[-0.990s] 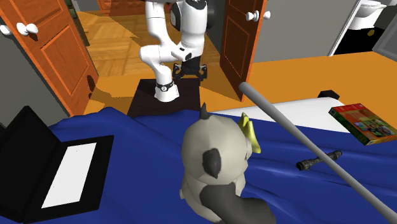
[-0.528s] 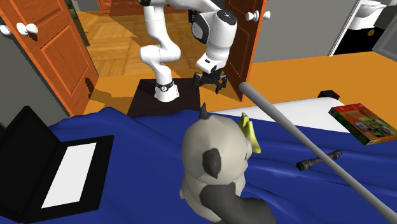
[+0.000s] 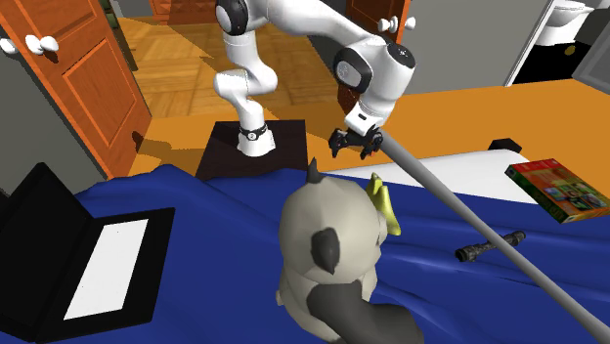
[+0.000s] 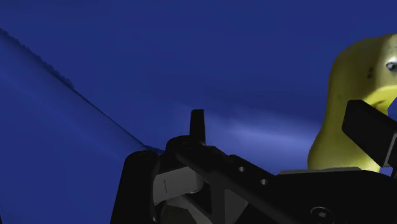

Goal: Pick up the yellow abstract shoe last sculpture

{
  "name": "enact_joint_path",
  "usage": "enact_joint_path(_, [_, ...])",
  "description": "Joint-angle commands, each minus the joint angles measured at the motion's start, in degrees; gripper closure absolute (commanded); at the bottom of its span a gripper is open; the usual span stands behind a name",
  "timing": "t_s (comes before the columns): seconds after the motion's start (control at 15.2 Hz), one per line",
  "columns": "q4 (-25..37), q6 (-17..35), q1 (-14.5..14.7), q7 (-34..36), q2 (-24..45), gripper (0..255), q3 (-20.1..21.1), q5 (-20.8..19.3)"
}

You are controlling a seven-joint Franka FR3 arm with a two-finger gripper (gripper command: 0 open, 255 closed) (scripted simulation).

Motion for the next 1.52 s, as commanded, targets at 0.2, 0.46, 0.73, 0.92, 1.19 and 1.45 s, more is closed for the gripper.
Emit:
enact_joint_path(0.2, [14.3,-4.9,6.8,6.1,14.1,0,-0.3,-5.3])
enact_joint_path(0.46, [29.7,-10.8,13.7,8.7,26.1,0,-1.8,-8.6])
enact_joint_path(0.73, [40.7,-14.8,18.3,9.1,34.0,0,-3.2,-10.1])
enact_joint_path(0.92, [39.0,-12.8,17.9,9.4,34.4,0,-3.3,-10.3])
enact_joint_path(1.19, [37.3,-10.5,17.7,9.6,35.1,0,-3.4,-10.6])
enact_joint_path(1.45, [36.9,-10.3,17.6,9.6,35.0,255,-3.4,-10.5])
